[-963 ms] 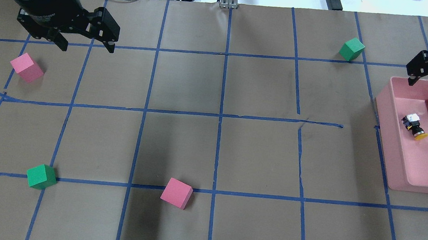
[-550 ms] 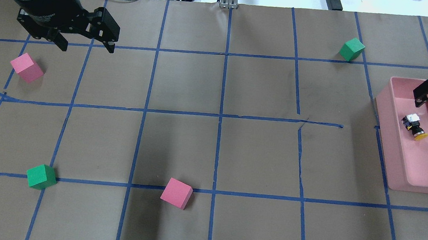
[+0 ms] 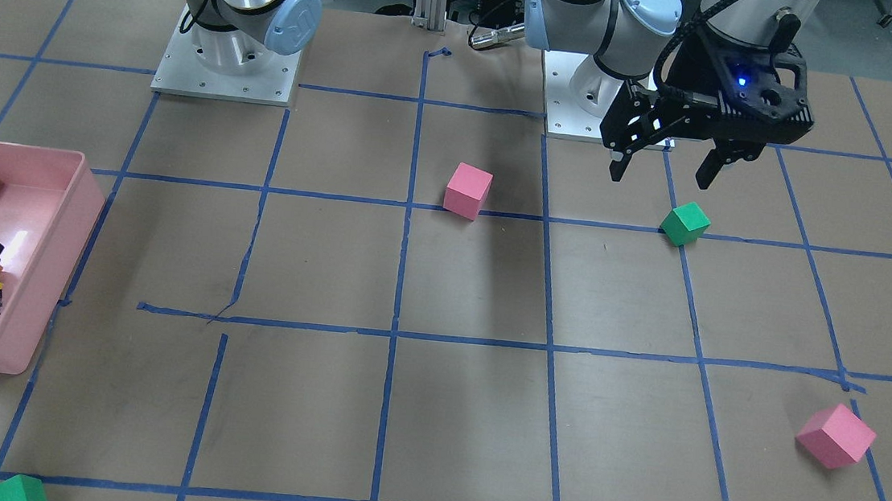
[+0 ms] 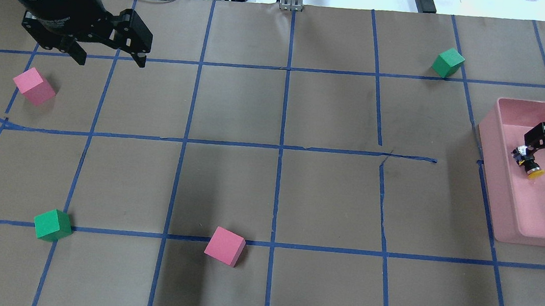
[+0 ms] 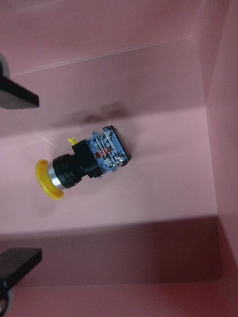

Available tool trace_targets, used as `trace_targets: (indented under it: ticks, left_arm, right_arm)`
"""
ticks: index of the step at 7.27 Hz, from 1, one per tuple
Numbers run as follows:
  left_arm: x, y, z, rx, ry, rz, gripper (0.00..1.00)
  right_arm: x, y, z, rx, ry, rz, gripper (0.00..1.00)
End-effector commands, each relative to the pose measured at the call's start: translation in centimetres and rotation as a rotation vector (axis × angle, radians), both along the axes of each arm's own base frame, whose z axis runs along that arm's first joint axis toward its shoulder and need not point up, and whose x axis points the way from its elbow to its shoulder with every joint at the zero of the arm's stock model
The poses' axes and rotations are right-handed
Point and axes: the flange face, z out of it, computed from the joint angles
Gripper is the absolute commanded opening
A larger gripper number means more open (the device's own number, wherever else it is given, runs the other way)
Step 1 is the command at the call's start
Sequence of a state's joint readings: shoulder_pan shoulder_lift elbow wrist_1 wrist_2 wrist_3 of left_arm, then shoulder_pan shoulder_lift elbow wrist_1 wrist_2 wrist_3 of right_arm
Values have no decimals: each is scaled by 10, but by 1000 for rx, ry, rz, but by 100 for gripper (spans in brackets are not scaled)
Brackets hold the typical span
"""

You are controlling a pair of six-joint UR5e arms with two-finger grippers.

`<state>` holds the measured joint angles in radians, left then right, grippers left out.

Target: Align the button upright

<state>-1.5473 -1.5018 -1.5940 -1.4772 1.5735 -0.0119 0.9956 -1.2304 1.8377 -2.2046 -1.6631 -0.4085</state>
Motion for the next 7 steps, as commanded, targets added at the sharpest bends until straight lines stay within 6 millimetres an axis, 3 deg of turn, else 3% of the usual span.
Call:
trace_targets:
  ticks: [1, 2, 7]
  left_arm:
    - [0, 0, 0, 0, 1, 0, 100]
    - [0, 0, 0, 0, 3, 1, 100]
    - [0, 0, 0, 0, 3, 0, 100]
  right_arm:
    - [-2, -2, -24, 34, -13, -31, 100]
    - [-2, -2, -37, 54, -24, -31, 100]
    - [0, 4, -63, 99, -49, -32, 100]
